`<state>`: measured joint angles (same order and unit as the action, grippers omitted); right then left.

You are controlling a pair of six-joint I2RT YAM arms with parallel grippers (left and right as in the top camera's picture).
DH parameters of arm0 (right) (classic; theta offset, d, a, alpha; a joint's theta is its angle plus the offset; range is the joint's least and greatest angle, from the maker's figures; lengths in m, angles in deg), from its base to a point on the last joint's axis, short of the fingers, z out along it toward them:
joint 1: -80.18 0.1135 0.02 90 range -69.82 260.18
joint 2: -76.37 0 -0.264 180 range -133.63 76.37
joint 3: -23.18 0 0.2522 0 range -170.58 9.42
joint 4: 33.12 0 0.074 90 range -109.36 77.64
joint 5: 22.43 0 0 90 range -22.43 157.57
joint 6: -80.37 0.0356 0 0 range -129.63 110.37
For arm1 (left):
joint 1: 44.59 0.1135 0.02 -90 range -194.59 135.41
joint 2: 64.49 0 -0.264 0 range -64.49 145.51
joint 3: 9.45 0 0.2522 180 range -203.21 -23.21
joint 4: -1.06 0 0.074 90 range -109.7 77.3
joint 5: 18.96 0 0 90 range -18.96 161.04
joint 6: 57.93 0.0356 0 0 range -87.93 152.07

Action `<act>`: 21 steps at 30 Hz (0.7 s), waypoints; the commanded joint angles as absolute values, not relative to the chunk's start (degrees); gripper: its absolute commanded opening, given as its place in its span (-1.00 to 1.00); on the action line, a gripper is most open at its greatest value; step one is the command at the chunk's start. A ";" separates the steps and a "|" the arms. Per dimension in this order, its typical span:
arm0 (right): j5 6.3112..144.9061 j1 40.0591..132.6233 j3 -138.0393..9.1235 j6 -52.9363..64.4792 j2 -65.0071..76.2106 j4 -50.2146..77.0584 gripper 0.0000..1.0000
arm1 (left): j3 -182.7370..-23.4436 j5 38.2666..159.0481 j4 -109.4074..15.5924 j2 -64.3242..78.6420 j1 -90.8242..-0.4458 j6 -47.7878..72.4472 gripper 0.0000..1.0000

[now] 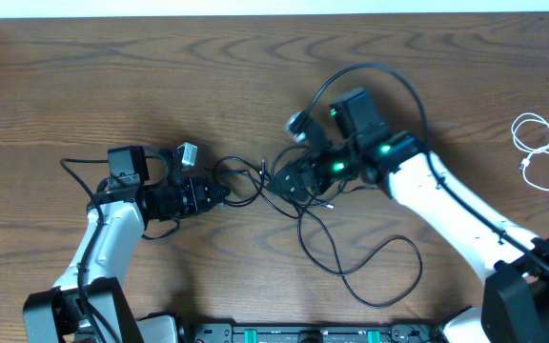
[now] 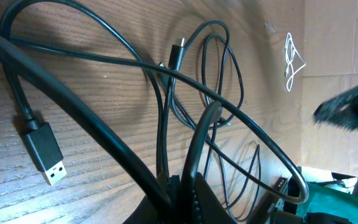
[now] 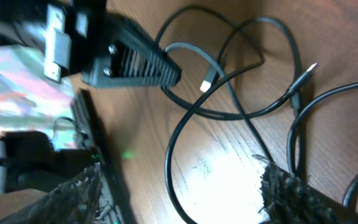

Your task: Untangle cables

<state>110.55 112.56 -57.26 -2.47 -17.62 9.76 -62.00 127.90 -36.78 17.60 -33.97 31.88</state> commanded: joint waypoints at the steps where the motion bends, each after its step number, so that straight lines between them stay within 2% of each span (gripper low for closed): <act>1: 97.70 116.65 -57.56 -2.34 -17.51 10.53 0.67 | -61.54 127.99 -36.80 17.92 -33.80 31.77 -0.81; 4: 87.55 120.43 -57.54 -1.99 -17.51 11.99 0.75 | -61.54 127.99 -36.80 17.92 -33.80 31.77 -0.81; 7: 78.81 123.71 -57.54 -0.48 -17.73 14.00 0.72 | -61.54 127.99 -36.82 17.92 -33.80 31.77 -0.81; 12: 75.42 126.35 -57.52 1.07 -19.17 16.23 0.72 | -61.54 127.99 -36.82 17.92 -33.80 31.75 -0.81; 13: 75.40 126.70 -57.52 1.05 -19.87 16.47 0.79 | -61.54 127.99 -36.84 17.92 -33.80 31.77 -0.81; 14: 75.42 126.77 -57.52 1.07 -20.22 16.49 0.98 | -61.54 127.99 -36.84 17.92 -33.80 31.75 -0.81; 20: 75.66 126.90 -57.52 1.05 -21.10 16.56 0.98 | -61.54 127.99 -37.04 17.92 -33.80 31.77 -0.81; 21: 75.66 126.90 -57.50 1.05 -21.10 16.65 0.82 | -61.54 127.99 -37.04 17.92 -33.80 31.77 -0.81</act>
<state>76.84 126.55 -57.26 0.46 -20.97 16.41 -62.00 127.86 -36.84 17.60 -33.97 31.88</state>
